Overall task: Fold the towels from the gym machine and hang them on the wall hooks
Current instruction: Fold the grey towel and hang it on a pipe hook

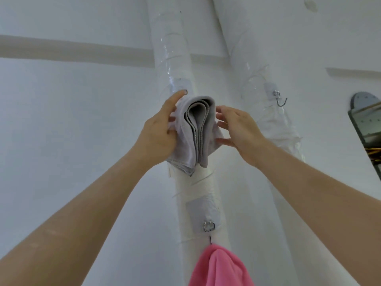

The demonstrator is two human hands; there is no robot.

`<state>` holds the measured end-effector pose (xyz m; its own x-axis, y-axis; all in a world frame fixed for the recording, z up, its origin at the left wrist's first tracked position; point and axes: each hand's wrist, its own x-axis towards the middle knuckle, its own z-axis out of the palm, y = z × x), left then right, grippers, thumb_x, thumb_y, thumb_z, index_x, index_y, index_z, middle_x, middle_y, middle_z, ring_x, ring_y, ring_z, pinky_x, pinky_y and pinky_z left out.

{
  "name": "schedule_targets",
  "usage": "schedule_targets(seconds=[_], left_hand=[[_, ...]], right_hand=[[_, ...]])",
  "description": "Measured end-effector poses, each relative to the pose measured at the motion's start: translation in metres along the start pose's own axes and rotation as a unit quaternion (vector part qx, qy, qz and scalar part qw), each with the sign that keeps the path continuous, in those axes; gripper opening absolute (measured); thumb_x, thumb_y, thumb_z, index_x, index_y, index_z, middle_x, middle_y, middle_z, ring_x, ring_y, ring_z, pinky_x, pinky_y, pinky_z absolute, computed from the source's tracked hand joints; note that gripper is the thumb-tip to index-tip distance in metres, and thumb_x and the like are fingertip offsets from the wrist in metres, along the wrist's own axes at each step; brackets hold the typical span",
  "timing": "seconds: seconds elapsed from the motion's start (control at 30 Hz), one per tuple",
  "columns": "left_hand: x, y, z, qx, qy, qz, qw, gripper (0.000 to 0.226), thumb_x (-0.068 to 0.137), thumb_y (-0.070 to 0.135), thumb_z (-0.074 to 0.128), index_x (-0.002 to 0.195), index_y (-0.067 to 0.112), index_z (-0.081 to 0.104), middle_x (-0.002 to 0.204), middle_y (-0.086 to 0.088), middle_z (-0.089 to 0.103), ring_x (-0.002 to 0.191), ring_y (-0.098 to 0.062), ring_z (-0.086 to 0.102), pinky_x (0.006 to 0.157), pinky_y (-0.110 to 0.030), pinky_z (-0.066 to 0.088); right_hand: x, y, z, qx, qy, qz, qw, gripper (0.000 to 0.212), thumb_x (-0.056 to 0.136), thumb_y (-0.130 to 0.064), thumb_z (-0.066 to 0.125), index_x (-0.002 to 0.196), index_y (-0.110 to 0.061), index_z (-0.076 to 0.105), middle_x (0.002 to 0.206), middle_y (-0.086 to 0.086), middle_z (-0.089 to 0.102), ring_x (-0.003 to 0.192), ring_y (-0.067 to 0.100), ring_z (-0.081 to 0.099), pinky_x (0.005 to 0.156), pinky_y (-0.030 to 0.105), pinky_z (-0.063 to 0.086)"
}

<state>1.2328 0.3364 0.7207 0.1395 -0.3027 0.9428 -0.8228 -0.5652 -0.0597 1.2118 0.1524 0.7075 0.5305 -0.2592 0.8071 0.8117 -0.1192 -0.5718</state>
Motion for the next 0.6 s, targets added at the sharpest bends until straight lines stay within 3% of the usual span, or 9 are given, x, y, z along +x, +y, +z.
schedule_targets(seconds=[0.07, 0.2, 0.27, 0.33, 0.43, 0.53, 0.6], left_hand=[[-0.011, 0.003, -0.001, -0.013, 0.031, -0.017, 0.999, 0.06, 0.088, 0.0, 0.045, 0.134, 0.037, 0.041, 0.121, 0.01, 0.058, 0.106, -0.008, 0.058, 0.095, -0.025, 0.046], [-0.033, 0.023, -0.004, -0.014, 0.119, -0.023, 0.993, 0.035, 0.09, 0.004, 0.047, 0.115, 0.026, 0.058, 0.108, 0.009, 0.064, 0.092, -0.004, 0.058, 0.08, -0.016, 0.048], [-0.044, 0.039, -0.008, -0.034, 0.145, -0.009, 0.989, 0.028, 0.091, 0.006, 0.048, 0.103, 0.027, 0.061, 0.094, 0.012, 0.064, 0.084, -0.005, 0.059, 0.072, -0.022, 0.051], [-0.057, 0.06, -0.01, -0.047, 0.128, 0.009, 0.991, 0.02, 0.091, 0.012, 0.051, 0.096, 0.027, 0.064, 0.08, 0.017, 0.064, 0.073, -0.004, 0.06, 0.066, -0.022, 0.051], [-0.077, 0.093, -0.002, -0.049, 0.054, 0.019, 0.997, 0.01, 0.091, 0.015, 0.06, 0.09, 0.018, 0.07, 0.065, 0.014, 0.065, 0.062, -0.004, 0.062, 0.063, -0.023, 0.053], [-0.101, 0.13, 0.016, -0.038, -0.011, 0.041, 0.998, 0.013, 0.09, 0.019, 0.061, 0.088, 0.015, 0.073, 0.061, 0.004, 0.066, 0.061, -0.012, 0.061, 0.06, -0.029, 0.049], [-0.121, 0.155, 0.032, -0.03, -0.042, 0.061, 0.997, 0.016, 0.087, 0.019, 0.059, 0.092, 0.016, 0.074, 0.067, 0.003, 0.068, 0.063, -0.012, 0.061, 0.06, -0.029, 0.048]], right_hand=[[-0.009, -0.003, -0.008, -0.03, -0.003, -0.011, 0.999, 0.029, 0.098, -0.03, 0.042, 0.118, -0.023, 0.062, 0.119, -0.004, 0.06, 0.107, 0.014, 0.058, 0.089, 0.039, 0.055], [-0.033, -0.013, -0.022, -0.076, -0.046, -0.022, 0.996, 0.017, 0.099, -0.03, 0.042, 0.102, -0.03, 0.059, 0.102, -0.003, 0.065, 0.094, 0.018, 0.065, 0.08, 0.038, 0.056], [-0.045, -0.018, -0.033, -0.122, -0.082, -0.02, 0.989, 0.017, 0.098, -0.03, 0.046, 0.11, -0.03, 0.058, 0.101, 0.0, 0.068, 0.091, 0.02, 0.068, 0.076, 0.036, 0.056], [-0.06, -0.023, -0.044, -0.186, -0.123, -0.029, 0.974, 0.025, 0.095, -0.027, 0.049, 0.12, -0.029, 0.054, 0.097, 0.002, 0.07, 0.085, 0.02, 0.069, 0.074, 0.036, 0.056], [-0.085, -0.034, -0.064, -0.307, -0.177, -0.07, 0.932, 0.03, 0.091, -0.022, 0.053, 0.12, -0.029, 0.056, 0.089, -0.002, 0.071, 0.079, 0.014, 0.069, 0.074, 0.033, 0.055], [-0.117, -0.046, -0.092, -0.414, -0.224, -0.089, 0.878, 0.025, 0.091, -0.026, 0.054, 0.115, -0.029, 0.062, 0.078, -0.013, 0.064, 0.076, 0.003, 0.06, 0.072, 0.023, 0.046], [-0.143, -0.052, -0.117, -0.484, -0.25, -0.094, 0.833, 0.023, 0.092, -0.029, 0.052, 0.111, -0.03, 0.065, 0.083, -0.014, 0.064, 0.073, 0.001, 0.054, 0.07, 0.019, 0.04]])
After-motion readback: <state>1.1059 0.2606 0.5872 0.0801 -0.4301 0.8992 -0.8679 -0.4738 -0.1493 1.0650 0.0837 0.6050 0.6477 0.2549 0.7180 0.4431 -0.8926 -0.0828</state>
